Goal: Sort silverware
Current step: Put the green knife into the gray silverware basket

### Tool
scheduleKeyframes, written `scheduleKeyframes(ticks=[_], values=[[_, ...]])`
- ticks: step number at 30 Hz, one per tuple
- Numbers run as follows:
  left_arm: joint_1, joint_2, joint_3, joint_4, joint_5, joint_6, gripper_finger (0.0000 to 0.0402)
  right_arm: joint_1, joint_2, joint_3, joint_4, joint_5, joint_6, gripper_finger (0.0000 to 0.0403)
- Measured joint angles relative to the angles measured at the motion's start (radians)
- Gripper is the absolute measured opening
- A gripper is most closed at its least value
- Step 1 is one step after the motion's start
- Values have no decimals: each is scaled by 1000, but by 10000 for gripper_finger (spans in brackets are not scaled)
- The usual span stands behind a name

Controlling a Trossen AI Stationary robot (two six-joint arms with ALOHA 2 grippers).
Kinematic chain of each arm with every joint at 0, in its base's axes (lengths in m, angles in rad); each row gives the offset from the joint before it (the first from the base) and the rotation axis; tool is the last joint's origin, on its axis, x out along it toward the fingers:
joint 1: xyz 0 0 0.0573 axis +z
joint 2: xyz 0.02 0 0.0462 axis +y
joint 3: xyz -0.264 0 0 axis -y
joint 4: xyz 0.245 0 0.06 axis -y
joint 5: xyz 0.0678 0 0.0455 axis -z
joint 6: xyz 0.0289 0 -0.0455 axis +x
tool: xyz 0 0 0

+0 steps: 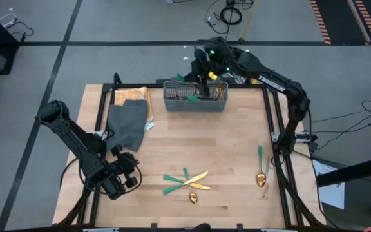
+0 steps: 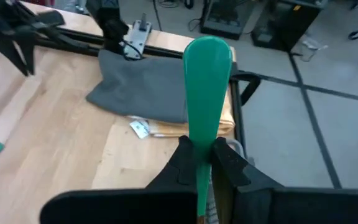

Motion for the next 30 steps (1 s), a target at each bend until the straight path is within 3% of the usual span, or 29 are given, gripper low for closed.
scheduleKeyframes(ticks=[8, 14, 23, 30], values=[[1, 0, 0, 0, 1, 0, 44, -103, -255, -530, 525, -108, 85, 0], [4, 0, 0, 16, -2, 0, 44, -160, -350, -847, 864, -110, 157, 0], [4, 0, 0, 39, -11, -1, 44, -218, -317, -1114, 1273, -110, 244, 0], [4, 0, 0, 38, -27, -1, 44, -232, -244, -1160, 1337, -110, 311, 0]])
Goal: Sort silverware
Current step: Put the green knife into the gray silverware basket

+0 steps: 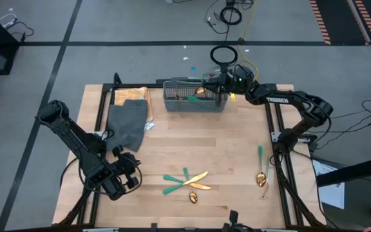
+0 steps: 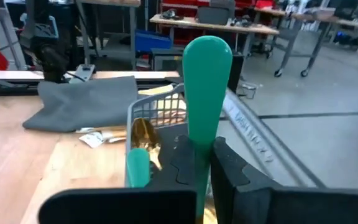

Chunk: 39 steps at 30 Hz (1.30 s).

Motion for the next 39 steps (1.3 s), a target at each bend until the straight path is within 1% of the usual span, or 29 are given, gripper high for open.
scheduleKeyframes(ticks=[6, 9, 11, 17, 20, 22, 25, 27, 29, 31, 35, 37, 39], values=[[0, 0, 0, 5, -5, 0, 44, 0, 48, 1, 3, 2, 55, 3], [0, 0, 0, 6, -5, 0, 44, -1, 56, 2, 2, 2, 84, 15], [0, 0, 0, 6, -5, 0, 44, -1, 56, 2, -1, 5, 94, 35], [0, 0, 0, 6, -5, 0, 44, -1, 53, 2, -11, 10, 129, 130], [0, 0, 0, 6, -5, 0, 44, -1, 35, 1, -19, 6, 153, 168], [0, 0, 0, 6, -5, 0, 44, 0, 7, 0, -25, 4, 161, 187], [0, 0, 0, 6, -5, 0, 44, 7, -60, 0, -47, 0, 177, 205], [0, 0, 0, 7, -5, 0, 44, 28, -114, 0, -90, -32, 191, 211], [0, 0, 0, 7, -5, 1, 44, 75, -176, 0, -160, -92, 191, 214], [0, 0, 0, 7, -5, 1, 44, 154, -235, 0, -261, -98, 169, 214], [0, 0, 0, 7, -17, 1, 44, 387, -281, 0, -463, 19, 104, 215], [0, 0, 0, 7, -30, 1, 44, 514, -277, 0, -511, 78, 106, 215], [0, 0, 0, 7, -39, 2, 44, 634, -253, 0, -499, 134, 128, 215]])
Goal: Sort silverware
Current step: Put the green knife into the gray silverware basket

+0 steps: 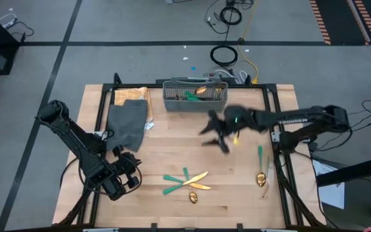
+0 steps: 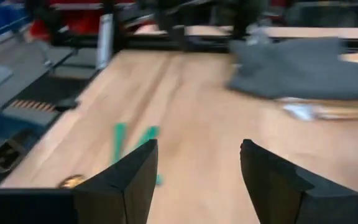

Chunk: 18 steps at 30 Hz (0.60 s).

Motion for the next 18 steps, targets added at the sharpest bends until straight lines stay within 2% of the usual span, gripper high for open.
scheduleKeyframes(ticks=[4, 10, 18], values=[[0, 0, 0, 1, -3, -1, 44, 180, 95, 14, 45, 111, 51, 215], [0, 0, 0, 19, 3, 0, 44, 307, 319, 180, 20, 136, 80, 215], [-3, 0, 1, 16, 32, 1, 44, 385, 614, 580, -376, 134, -1, 215]])
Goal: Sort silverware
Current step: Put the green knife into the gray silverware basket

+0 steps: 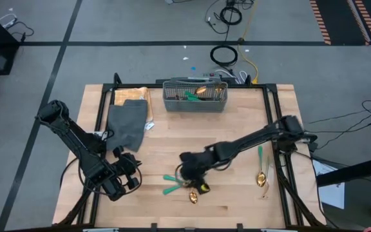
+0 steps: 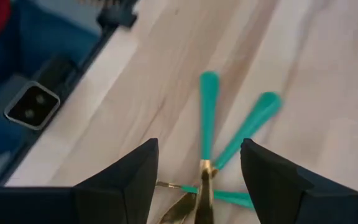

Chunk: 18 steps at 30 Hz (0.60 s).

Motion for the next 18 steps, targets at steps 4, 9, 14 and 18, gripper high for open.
scheduleKeyframes(ticks=[4, 9, 14, 18], values=[[0, 0, 0, 0, 3, 0, 44, 26, 116, 145, -123, 3, -36, 215], [-7, 0, 0, 0, 3, 2, 44, 34, 210, 223, -187, -1, -45, 215], [-17, 0, 0, 0, 3, 8, 44, 31, 241, 236, -168, -2, -49, 215], [-29, 0, 0, 0, 3, 7, 44, 23, 265, 236, -160, -1, -48, 215]])
